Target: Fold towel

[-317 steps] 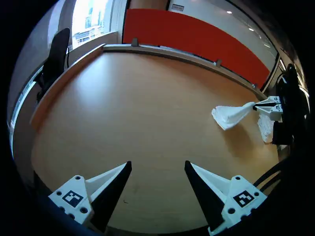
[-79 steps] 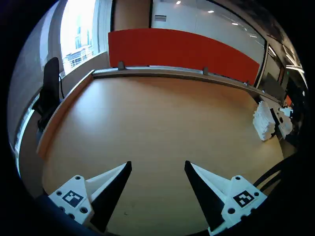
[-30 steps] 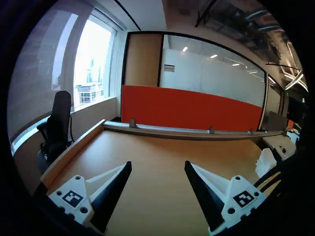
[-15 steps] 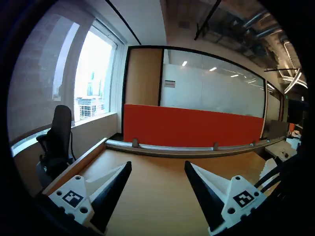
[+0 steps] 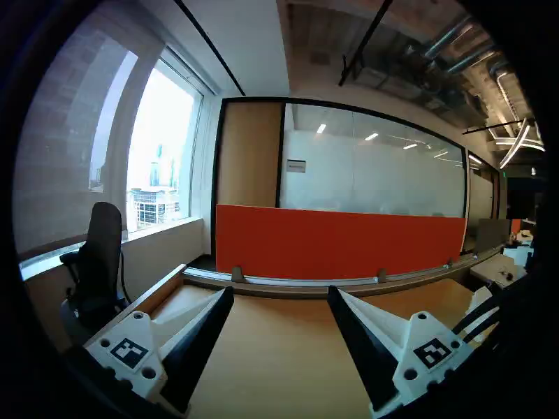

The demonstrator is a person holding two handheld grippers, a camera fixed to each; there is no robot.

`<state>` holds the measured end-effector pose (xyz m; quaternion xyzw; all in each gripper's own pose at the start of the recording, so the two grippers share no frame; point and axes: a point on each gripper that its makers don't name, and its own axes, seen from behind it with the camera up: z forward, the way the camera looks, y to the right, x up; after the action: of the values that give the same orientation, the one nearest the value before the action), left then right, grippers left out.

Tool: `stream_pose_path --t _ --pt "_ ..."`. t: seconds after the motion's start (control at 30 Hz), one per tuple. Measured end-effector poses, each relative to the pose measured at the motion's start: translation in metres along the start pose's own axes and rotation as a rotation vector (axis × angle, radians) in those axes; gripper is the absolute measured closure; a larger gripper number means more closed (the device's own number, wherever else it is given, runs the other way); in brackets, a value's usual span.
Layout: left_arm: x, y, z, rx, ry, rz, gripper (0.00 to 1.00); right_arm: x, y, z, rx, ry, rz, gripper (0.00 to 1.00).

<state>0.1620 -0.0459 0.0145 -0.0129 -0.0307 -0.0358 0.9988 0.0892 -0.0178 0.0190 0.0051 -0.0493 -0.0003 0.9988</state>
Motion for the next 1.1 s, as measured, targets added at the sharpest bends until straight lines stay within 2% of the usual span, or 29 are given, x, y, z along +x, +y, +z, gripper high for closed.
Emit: stream_pose_path --t 0.3,0.5,0.67,0.8,1.1 --pt "0.001 0.008 0.0 -0.017 0.048 0.016 0.0 0.01 -0.017 0.001 0.03 -0.006 0.013 0.0" --pt "-0.008 0.002 0.0 0.002 0.075 0.019 0.0 0.017 -0.031 -0.001 0.053 -0.008 0.011 0.0" --pt "-0.027 -0.005 -0.002 0.013 0.078 0.016 0.0 0.022 -0.044 -0.005 0.069 -0.004 0.018 0.0" --pt "-0.046 -0.004 -0.004 0.004 0.077 0.028 0.0 0.021 -0.049 -0.009 0.068 0.004 0.013 0.0" --pt "-0.089 -0.001 -0.005 -0.001 0.087 0.072 0.0 -0.003 -0.06 -0.014 0.07 -0.003 -0.003 0.0"
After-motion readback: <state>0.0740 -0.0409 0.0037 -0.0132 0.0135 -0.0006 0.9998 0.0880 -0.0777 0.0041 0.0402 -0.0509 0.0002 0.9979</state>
